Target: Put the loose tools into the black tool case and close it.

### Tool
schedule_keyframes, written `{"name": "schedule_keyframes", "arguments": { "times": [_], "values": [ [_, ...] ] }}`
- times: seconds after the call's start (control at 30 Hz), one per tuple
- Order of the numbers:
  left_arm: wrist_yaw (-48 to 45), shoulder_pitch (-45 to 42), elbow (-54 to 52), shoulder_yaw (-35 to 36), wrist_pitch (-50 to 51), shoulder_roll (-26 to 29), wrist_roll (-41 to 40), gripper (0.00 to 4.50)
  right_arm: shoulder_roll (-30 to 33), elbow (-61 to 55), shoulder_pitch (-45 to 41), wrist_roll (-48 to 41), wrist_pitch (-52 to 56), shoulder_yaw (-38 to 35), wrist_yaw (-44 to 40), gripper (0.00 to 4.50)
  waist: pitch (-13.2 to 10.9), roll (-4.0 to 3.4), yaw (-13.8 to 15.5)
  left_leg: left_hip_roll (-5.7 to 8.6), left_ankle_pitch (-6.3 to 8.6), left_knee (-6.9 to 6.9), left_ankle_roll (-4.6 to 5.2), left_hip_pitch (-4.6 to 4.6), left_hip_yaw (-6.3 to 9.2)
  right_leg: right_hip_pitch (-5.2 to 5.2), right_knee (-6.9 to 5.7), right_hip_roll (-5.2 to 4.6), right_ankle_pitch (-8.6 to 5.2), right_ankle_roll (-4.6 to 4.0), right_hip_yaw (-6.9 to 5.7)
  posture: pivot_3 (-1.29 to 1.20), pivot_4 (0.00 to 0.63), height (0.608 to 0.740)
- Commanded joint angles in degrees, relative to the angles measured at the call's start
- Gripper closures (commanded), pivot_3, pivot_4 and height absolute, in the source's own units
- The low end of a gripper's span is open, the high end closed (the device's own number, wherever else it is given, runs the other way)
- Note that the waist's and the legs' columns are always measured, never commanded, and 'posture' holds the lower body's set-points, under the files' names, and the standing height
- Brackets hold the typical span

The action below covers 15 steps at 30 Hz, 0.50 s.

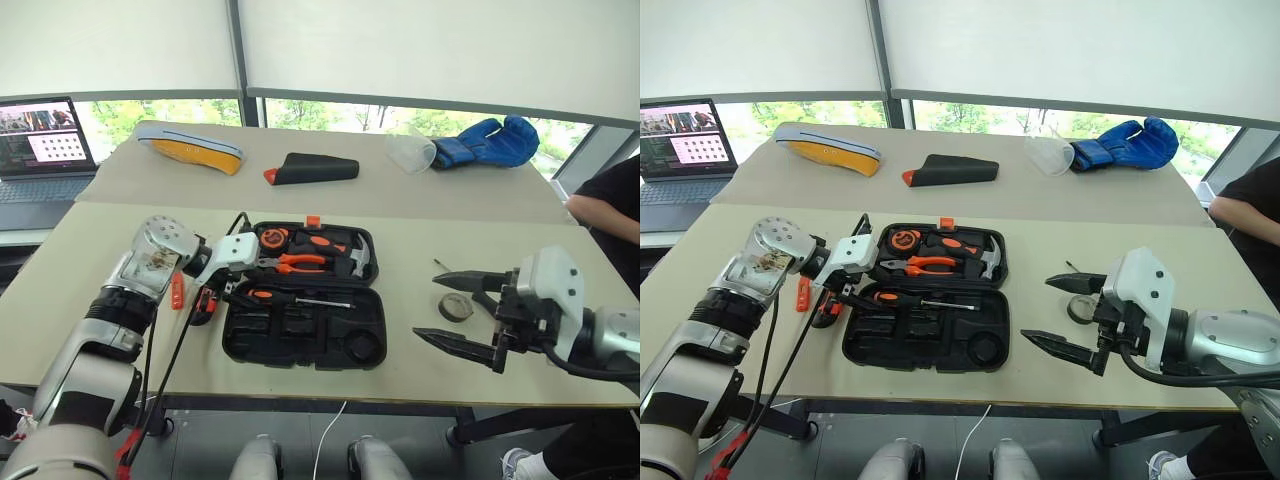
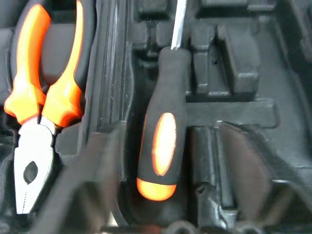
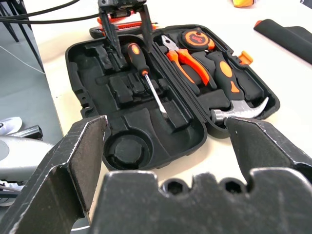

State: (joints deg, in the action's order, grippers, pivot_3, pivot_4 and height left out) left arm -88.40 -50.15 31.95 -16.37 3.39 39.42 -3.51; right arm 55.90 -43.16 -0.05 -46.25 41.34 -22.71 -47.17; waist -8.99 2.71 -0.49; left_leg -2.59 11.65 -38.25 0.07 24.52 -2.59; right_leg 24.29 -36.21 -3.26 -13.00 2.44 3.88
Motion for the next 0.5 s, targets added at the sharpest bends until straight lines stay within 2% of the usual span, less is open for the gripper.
{"name": "schedule_keyframes", "arguments": {
  "times": [0.03,0.07,0.1,0.17,0.47,0.5],
  "values": [
    [1.5,-4.0,-2.5,3.6,4.4,-1.9,-3.3,0.32,-0.1,-0.6,-0.5,0.1,-1.3,-0.4,0.2,0.00,0.0,0.00,0.2,0.01,0.00,-0.05,0.00,0.05,0.02,0.01,0.00,0.00,0.01,0.03,0.00,0.00,0.150,0.734],
    [1.5,-4.2,-2.9,3.8,5.0,-2.3,-3.6,0.32,-0.2,-0.6,-0.4,0.2,-1.4,-0.3,0.2,0.00,0.0,0.00,0.2,0.01,0.00,-0.09,0.00,0.08,0.03,0.01,0.01,0.00,0.02,0.06,-0.01,0.00,0.150,0.734],
    [1.6,-4.4,-3.3,3.9,5.4,-2.7,-3.7,0.54,-0.2,-0.6,-0.4,0.3,-1.4,-0.3,0.2,0.00,0.0,0.00,0.1,0.02,0.00,-0.13,0.00,0.10,0.03,0.00,0.02,-0.01,0.03,0.08,-0.01,0.00,0.150,0.734],
    [0.6,-3.7,-4.3,2.8,4.9,-3.1,-3.3,1.13,-0.3,-0.7,-0.3,0.4,-1.5,-0.1,0.3,0.00,0.0,0.00,0.1,0.02,0.00,-0.13,0.00,0.10,0.03,0.00,0.02,-0.01,0.03,0.09,0.00,0.00,0.150,0.734],
    [0.9,-2.5,-1.2,-0.5,0.5,-5.4,0.5,4.43,-0.6,-0.5,-0.5,0.8,-1.5,-0.1,0.6,0.00,0.0,0.00,-0.2,0.01,0.00,-0.15,0.00,0.09,0.03,0.00,0.00,0.01,0.05,0.07,0.00,0.00,0.150,0.734],
    [0.7,-1.9,-1.4,-1.1,0.2,-5.4,1.0,4.43,-0.7,-0.4,-0.5,0.8,-1.4,-0.1,0.7,0.00,0.0,0.00,-0.2,0.01,0.00,-0.15,0.01,0.09,0.03,0.00,0.00,0.01,0.05,0.07,0.00,0.00,0.150,0.734]
  ]
}}
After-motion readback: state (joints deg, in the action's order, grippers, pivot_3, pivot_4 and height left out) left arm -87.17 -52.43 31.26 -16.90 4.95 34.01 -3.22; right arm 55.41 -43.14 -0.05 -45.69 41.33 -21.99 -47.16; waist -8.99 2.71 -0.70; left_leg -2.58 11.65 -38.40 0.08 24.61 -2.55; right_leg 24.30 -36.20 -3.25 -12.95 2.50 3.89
